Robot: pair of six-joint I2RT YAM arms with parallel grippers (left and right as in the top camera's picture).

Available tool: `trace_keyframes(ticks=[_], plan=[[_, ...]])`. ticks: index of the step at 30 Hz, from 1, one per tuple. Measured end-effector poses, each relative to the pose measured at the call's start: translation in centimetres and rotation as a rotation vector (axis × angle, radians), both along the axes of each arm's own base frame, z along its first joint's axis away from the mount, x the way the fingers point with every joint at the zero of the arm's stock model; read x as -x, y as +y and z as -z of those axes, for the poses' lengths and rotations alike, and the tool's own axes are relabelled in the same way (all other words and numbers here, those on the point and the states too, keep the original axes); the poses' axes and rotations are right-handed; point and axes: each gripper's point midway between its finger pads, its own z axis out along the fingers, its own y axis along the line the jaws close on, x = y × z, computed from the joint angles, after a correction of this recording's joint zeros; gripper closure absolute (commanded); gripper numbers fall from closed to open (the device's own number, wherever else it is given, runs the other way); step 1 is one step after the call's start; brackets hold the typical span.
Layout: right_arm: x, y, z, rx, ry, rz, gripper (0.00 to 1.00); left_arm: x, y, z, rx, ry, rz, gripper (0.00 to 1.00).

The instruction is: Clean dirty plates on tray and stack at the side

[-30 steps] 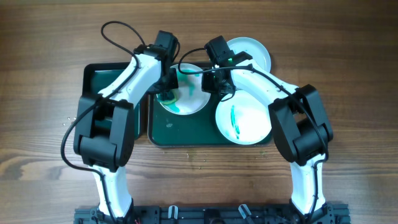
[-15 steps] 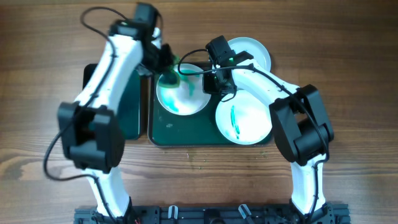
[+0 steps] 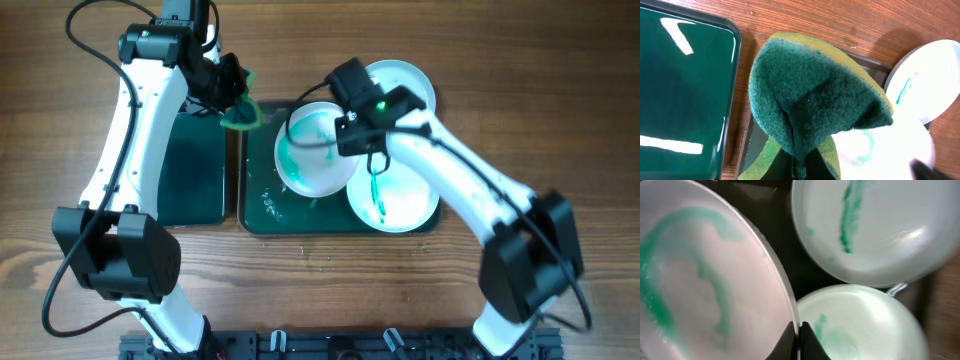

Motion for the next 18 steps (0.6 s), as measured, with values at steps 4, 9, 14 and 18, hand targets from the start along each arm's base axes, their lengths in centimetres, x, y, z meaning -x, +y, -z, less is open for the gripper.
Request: trace_keyframes(ticks=[4, 9, 14, 18], plan=[[2.1, 0.1, -2.9, 0.207, -0.127, -0.049, 0.96, 0.0, 0.1, 0.0, -0.007, 0.001, -0.002, 0.96], [3.9, 0.7, -5.3, 0.423, -0.288, -0.085, 0.96, 0.0, 0.1, 0.0, -0.008, 0.001, -0.002, 0.96], [5.0, 2.1, -8.9, 0.573, -0.51, -0.102, 0.96, 0.0, 0.1, 0.0, -0.008, 0.001, -0.002, 0.96], [5.7, 3.1, -11.7, 0.656, -0.671, -0.108, 0.96, 0.2, 0.2, 0.1, -0.009, 0.01, -0.003, 0.96]])
